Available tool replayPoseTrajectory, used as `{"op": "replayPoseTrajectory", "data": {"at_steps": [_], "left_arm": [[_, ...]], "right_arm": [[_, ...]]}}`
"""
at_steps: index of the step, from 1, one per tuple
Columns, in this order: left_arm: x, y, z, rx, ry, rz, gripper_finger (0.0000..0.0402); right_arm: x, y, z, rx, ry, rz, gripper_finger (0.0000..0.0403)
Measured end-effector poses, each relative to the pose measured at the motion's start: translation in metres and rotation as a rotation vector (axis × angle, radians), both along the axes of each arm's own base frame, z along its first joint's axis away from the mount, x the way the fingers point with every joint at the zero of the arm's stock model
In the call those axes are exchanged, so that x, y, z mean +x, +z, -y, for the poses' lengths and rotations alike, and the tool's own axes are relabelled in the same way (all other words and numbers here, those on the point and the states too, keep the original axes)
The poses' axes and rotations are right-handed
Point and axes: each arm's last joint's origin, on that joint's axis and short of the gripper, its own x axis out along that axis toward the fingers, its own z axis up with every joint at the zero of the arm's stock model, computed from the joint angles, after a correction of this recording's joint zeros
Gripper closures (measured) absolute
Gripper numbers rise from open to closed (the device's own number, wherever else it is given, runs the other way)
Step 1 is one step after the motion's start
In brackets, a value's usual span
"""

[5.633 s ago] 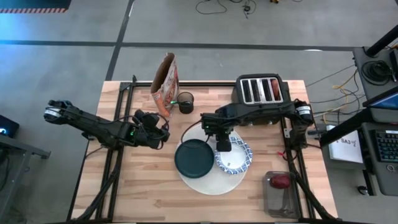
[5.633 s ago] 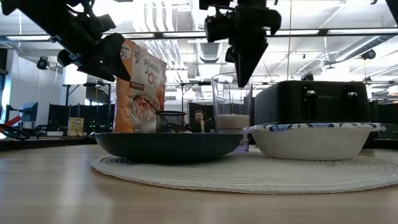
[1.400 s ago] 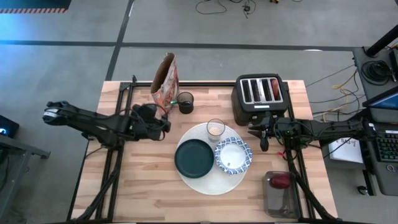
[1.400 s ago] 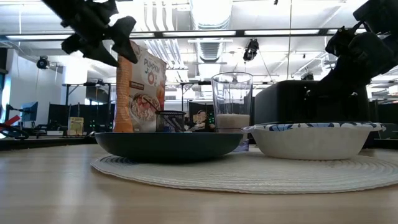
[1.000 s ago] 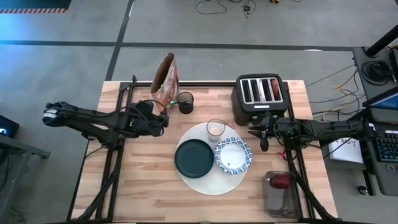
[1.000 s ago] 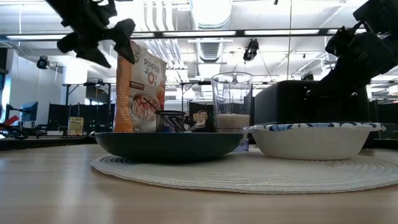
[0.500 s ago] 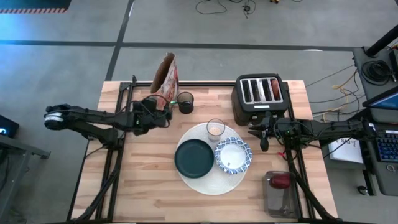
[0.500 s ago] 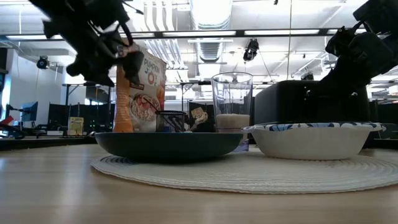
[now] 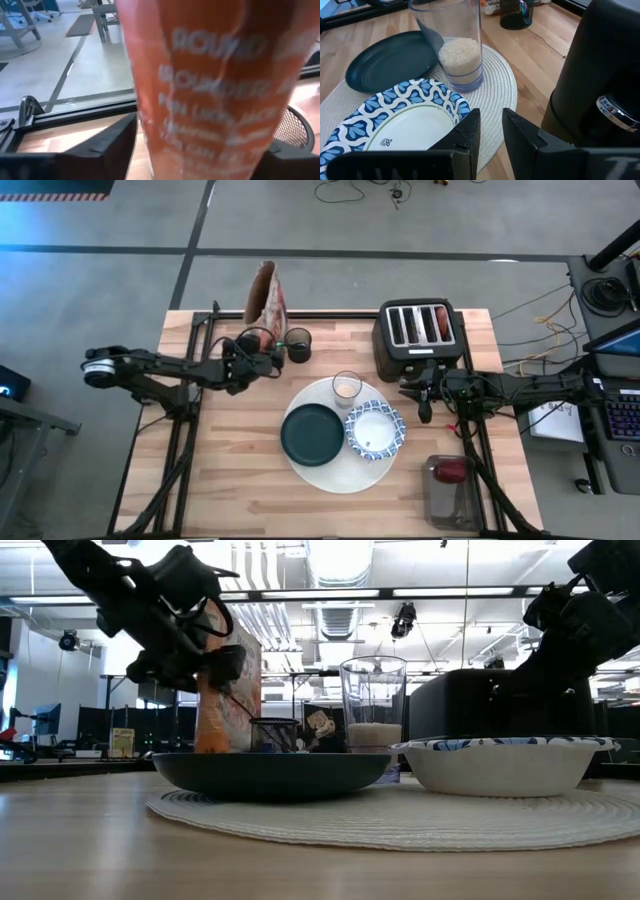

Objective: Arrange a breakfast setting
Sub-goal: Pour the cereal from the cereal box into the white patterned bowl

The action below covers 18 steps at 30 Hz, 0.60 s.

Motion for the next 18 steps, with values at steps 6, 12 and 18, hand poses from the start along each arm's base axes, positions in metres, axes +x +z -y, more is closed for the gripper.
{"op": "replayPoseTrajectory", "data": {"at_steps": [6, 12, 18], "left_arm": [[0.002, 0.0, 0.0, -0.012, -0.014, 0.0, 0.0299], [-0.002, 0.003, 0.001, -0.016, -0.026, 0.004, 0.0391], [-0.006, 0.01, 0.002, 0.008, -0.045, -0.029, 0.04]], "right_arm": [[0.0, 0.0, 0.0, 0.0, 0.0, 0.0, 0.0324], [0.0, 0.0, 0.0, 0.0, 0.0, 0.0, 0.0327], [0.0, 0.0, 0.0, 0.0, 0.0, 0.0, 0.0332]]}}
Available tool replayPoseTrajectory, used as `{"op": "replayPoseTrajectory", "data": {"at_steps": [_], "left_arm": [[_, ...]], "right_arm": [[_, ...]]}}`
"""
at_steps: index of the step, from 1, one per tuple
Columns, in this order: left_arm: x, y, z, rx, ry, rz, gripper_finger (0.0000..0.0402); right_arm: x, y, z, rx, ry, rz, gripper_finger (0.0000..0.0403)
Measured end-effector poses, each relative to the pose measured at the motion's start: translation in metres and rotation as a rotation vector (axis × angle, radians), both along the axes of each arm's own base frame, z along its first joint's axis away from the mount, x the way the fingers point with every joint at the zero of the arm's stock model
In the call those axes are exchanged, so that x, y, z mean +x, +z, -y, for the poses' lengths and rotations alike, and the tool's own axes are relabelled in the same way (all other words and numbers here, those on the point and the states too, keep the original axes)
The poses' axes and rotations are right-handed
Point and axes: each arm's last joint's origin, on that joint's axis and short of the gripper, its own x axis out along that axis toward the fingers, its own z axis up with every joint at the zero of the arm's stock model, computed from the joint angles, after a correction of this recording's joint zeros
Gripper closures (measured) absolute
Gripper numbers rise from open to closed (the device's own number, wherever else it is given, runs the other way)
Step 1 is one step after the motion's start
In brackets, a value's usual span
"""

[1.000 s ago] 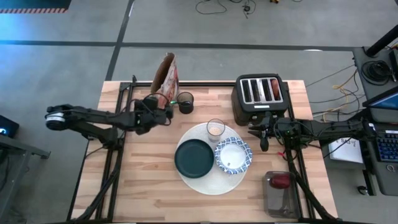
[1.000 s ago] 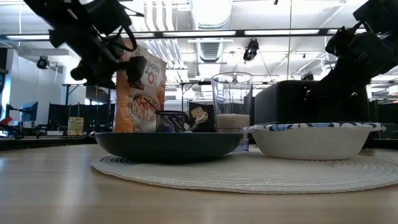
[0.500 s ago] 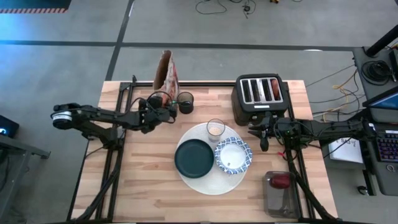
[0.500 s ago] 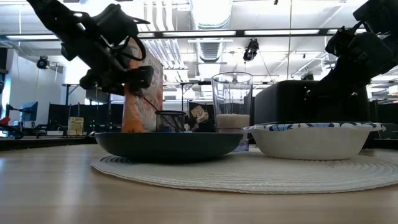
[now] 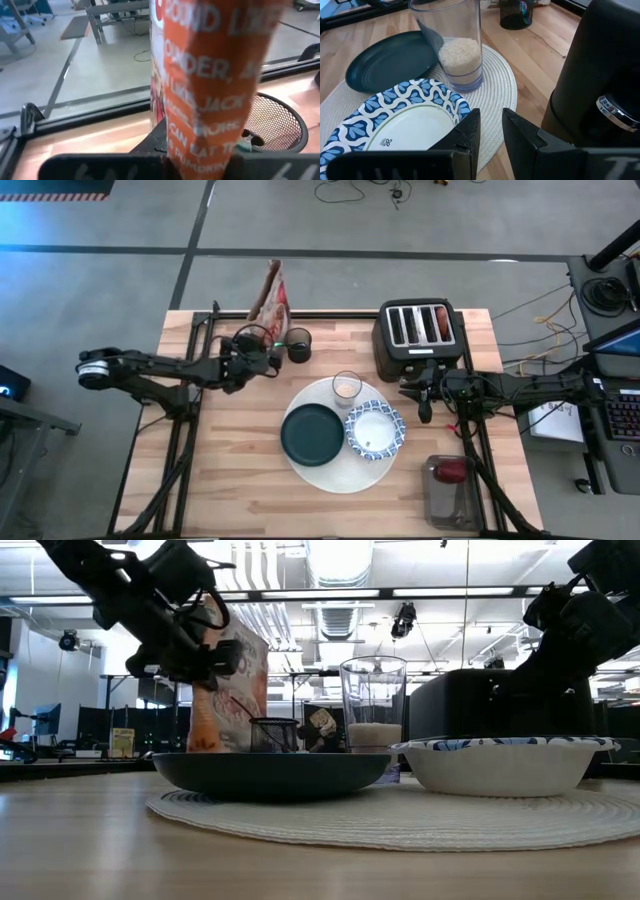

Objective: Arrange a breakfast setting
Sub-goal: Pour the cereal from the cereal box into the white patterned bowl

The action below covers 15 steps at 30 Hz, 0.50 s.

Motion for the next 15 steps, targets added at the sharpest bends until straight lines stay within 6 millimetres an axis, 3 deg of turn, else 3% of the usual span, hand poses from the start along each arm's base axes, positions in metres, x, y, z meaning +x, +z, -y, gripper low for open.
{"op": "replayPoseTrajectory", "data": {"at_steps": [6, 15], "left_arm": [[-0.015, 0.015, 0.003, -0.013, 0.001, -0.133, 0.0401], [-0.037, 0.059, 0.013, -0.17, -0.013, -0.316, 0.0401]], "right_arm": [[0.0, 0.0, 0.0, 0.0, 0.0, 0.0, 0.0325], [0.0, 0.0, 0.0, 0.0, 0.0, 0.0, 0.0324]]}}
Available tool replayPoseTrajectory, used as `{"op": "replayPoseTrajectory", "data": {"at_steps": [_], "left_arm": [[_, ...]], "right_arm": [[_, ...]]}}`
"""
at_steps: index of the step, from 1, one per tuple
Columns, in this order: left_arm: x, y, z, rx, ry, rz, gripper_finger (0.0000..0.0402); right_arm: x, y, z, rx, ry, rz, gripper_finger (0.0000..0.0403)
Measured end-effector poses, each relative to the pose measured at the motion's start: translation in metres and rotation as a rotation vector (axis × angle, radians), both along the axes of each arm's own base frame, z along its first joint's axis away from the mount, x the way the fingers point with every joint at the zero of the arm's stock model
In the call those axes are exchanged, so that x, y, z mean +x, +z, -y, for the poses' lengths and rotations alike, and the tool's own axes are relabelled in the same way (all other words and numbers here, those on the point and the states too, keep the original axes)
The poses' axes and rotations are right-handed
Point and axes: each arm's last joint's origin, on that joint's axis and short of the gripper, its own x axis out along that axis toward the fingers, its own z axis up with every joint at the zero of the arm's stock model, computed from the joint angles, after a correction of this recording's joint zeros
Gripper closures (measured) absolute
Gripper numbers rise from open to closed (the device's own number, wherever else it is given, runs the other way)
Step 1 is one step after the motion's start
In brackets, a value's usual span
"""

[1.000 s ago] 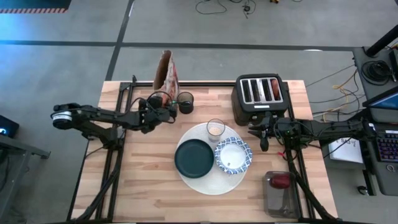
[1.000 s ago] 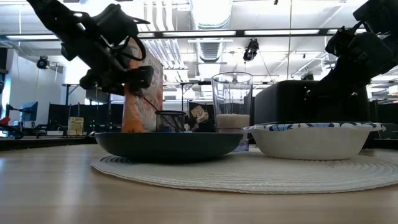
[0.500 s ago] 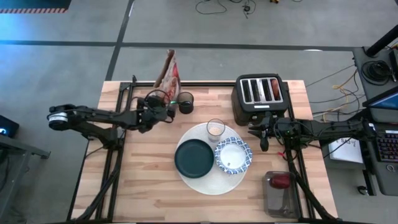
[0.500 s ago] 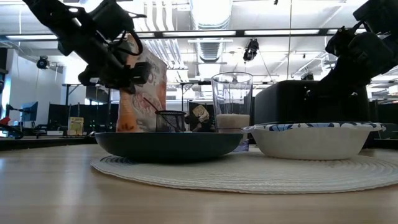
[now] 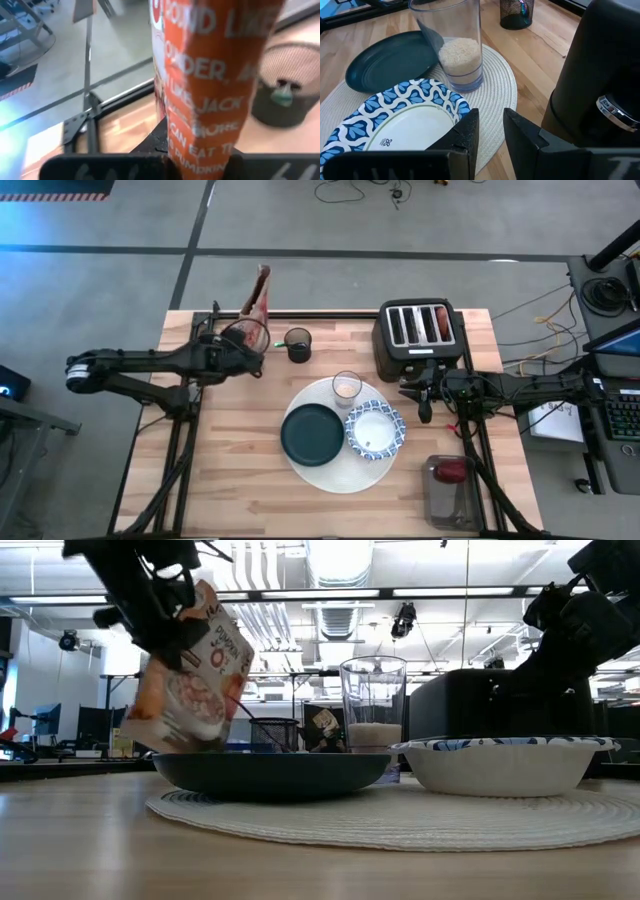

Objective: Arrange a breakfast setting
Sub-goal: Pour the cereal from the cereal box into the white patterned bowl

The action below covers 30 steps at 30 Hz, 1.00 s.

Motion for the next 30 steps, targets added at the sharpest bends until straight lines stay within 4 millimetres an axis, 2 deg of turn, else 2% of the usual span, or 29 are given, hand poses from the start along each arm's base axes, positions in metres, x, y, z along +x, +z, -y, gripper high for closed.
{"op": "replayPoseTrajectory", "data": {"at_steps": [5, 11, 15, 24, 30], "left_arm": [[-0.008, 0.023, 0.017, -0.047, -0.047, -0.096, 0.0402], [-0.019, 0.044, 0.041, -0.083, -0.115, -0.127, 0.0402], [-0.024, 0.049, 0.057, -0.146, -0.183, -0.136, 0.0401], [-0.03, 0.048, 0.086, -0.298, -0.305, -0.222, 0.0401], [-0.027, 0.064, 0.11, -0.36, -0.406, -0.249, 0.0401]], "right_arm": [[0.0, 0.0, 0.0, 0.0, 0.0, 0.0, 0.033], [0.0, 0.0, 0.0, 0.0, 0.0, 0.0, 0.0324], [0.0, 0.0, 0.0, 0.0, 0.0, 0.0, 0.032], [0.0, 0.0, 0.0, 0.0, 0.0, 0.0, 0.0325], [0.0, 0.0, 0.0, 0.0, 0.0, 0.0, 0.033]]}}
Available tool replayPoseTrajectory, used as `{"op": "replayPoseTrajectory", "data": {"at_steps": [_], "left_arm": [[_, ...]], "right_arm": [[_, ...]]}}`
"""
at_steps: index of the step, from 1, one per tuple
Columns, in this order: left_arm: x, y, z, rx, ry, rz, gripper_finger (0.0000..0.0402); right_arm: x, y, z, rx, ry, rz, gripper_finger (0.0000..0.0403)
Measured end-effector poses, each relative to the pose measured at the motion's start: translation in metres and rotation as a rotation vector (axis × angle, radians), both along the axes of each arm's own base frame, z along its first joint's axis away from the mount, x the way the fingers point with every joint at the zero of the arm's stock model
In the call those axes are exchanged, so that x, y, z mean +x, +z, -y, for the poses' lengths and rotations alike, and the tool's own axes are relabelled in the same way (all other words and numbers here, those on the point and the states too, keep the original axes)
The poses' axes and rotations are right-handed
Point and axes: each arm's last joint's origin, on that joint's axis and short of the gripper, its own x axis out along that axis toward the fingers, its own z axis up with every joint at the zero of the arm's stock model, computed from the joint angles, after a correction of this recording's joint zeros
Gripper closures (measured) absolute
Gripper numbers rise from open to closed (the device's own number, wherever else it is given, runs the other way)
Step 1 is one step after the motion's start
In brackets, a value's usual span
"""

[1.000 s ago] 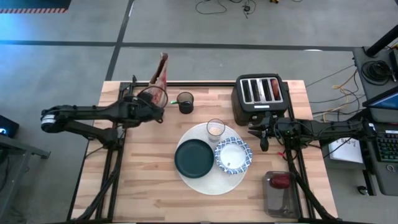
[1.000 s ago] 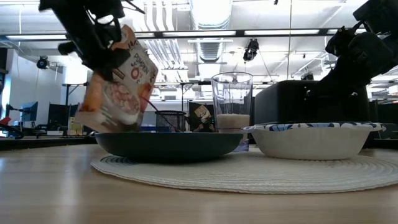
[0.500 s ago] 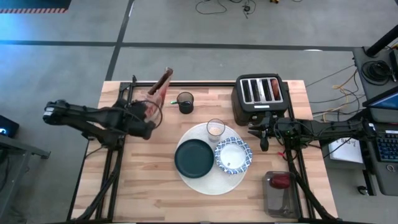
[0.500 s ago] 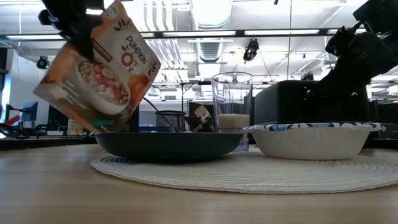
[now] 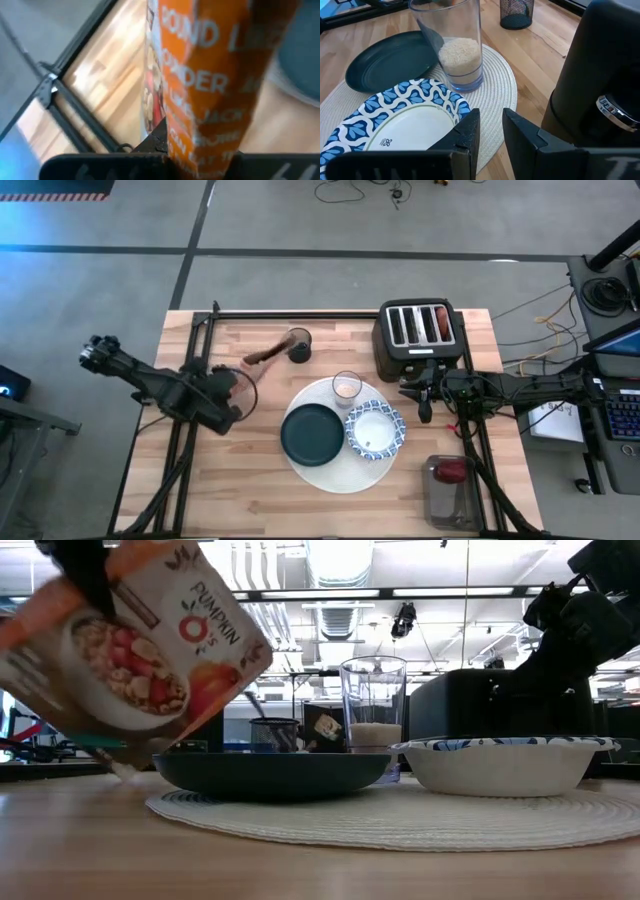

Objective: Arrange a breakfast setting
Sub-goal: Pour the cereal from the cereal box into the white patterned bowl

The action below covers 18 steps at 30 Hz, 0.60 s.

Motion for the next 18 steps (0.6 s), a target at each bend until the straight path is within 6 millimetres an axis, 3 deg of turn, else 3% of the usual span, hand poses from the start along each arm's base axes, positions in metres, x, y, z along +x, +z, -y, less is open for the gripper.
{"op": "replayPoseTrajectory", "data": {"at_steps": [7, 18], "left_arm": [[0.012, 0.034, 0.028, -0.051, -0.127, 0.088, 0.0401], [0.026, 0.062, 0.062, -0.099, -0.283, 0.111, 0.0401]], "right_arm": [[0.0, 0.0, 0.0, 0.0, 0.0, 0.0, 0.0322], [0.0, 0.0, 0.0, 0.0, 0.0, 0.0, 0.0326]]}}
